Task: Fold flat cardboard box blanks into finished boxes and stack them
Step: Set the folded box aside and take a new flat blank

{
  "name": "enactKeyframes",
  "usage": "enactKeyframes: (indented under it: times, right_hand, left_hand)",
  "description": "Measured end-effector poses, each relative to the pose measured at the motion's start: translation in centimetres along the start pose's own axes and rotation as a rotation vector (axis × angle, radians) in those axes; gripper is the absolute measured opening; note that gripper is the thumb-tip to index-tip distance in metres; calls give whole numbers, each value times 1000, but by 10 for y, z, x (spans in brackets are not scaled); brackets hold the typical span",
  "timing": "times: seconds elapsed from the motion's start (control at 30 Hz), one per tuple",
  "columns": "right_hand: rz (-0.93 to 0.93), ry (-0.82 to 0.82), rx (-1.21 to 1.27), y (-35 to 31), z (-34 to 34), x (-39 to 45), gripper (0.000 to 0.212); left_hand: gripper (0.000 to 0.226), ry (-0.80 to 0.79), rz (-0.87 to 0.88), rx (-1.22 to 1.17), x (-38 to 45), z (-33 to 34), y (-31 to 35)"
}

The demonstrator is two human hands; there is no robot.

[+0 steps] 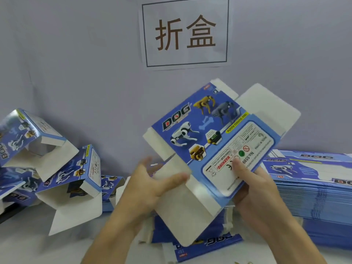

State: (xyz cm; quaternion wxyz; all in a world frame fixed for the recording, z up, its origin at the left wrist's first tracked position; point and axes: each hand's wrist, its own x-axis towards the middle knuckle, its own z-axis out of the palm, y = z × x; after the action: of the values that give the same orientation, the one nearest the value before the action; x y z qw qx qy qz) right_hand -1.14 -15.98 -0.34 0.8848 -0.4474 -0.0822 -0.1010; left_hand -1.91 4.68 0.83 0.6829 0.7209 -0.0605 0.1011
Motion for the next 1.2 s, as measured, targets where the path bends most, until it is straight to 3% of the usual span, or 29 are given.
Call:
enactKeyframes:
  times: [0.1,0.2,0.27,0.37,0.57,0.63,0.73,0.83,0.9,1.07,1.13,1.2]
  right_hand:
    - [1,54,-133,5,4,-1,54]
    - [-106,187,-730,5,5,0,104]
    - [-214,95,-974,6,14,-7,129]
    - [-248,-83,-900,13,21,-8,120]
    - [-282,-122,-789,2,11,-7,96]
    - [-280,-76,-755,0,9,-6,105]
    - [-204,-74,-643,-6,7,-8,111]
    - [-169,-157,-620,-13,12,-12,133]
    - [-165,-155,-635,-12,14,-12,146]
    - [-141,-117,-650,-4,6,-6,117]
    - [-157,-70,-677,2,3,-2,114]
    - [-155,-16,-648,8,-2,3,108]
  left_hand:
    - [38,-205,7,-235,-1,-6,-5]
    - [23,-70,130,-138,1,0,-5]
    - [22,-1,250,-29,-1,9,-2]
    - [32,-56,417,124,-8,21,2]
    - [45,-125,476,176,-14,27,6]
    - [38,-109,514,188,-15,30,6]
    - [10,-55,601,135,-16,29,8]
    - [21,-46,688,206,-18,27,14]
    - [16,-110,675,208,-20,27,17]
    - [10,-107,631,239,-15,27,6]
    - [32,-40,663,264,-12,32,-1]
    - [73,51,670,273,-8,34,-9]
